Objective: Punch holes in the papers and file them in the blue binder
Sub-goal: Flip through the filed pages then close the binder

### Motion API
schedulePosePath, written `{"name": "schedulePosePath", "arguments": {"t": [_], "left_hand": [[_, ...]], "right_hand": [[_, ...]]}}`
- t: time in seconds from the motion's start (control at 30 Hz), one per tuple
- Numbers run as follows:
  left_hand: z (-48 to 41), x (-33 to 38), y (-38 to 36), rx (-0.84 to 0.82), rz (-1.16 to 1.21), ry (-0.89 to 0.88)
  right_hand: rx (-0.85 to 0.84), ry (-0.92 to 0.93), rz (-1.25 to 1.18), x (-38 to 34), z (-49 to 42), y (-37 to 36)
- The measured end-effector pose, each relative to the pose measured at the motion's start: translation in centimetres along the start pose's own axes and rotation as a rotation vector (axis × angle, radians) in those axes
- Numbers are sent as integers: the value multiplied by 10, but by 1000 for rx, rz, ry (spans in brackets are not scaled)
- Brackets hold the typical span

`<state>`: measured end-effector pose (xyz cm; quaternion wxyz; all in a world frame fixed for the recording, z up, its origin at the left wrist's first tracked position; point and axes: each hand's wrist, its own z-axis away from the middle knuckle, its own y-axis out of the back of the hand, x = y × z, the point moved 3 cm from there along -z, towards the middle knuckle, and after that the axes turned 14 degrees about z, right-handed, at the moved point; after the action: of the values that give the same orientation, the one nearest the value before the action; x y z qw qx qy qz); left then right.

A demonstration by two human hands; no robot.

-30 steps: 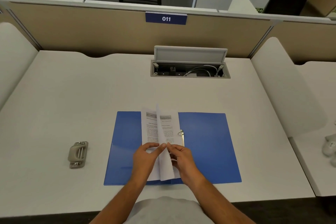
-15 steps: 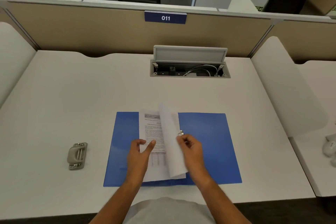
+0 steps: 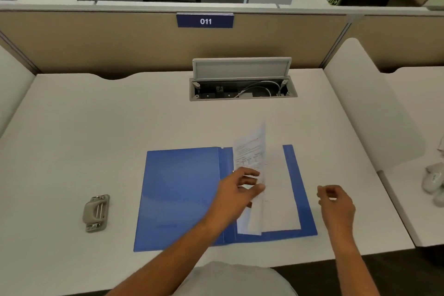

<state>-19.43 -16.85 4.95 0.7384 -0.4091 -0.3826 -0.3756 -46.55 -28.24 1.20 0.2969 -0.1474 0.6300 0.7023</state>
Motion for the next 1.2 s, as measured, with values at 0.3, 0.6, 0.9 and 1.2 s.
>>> {"name": "schedulePosePath", "arguments": {"t": [0.3,0.6,0.9,1.2], "left_hand": [[-11,-53,67,334,-404,-107],[-29,-84,46,-24,-996,-207],[-16,-82,78,86,-1116,-278],[65,-54,221,850,-1029,248]], "right_hand": [[-495,-143,-150,-18,31,-49],[5,177,343,2,21,-41],[-253,1097,785,-37,69,-122],[-255,948,705,-40,80,-126]]}}
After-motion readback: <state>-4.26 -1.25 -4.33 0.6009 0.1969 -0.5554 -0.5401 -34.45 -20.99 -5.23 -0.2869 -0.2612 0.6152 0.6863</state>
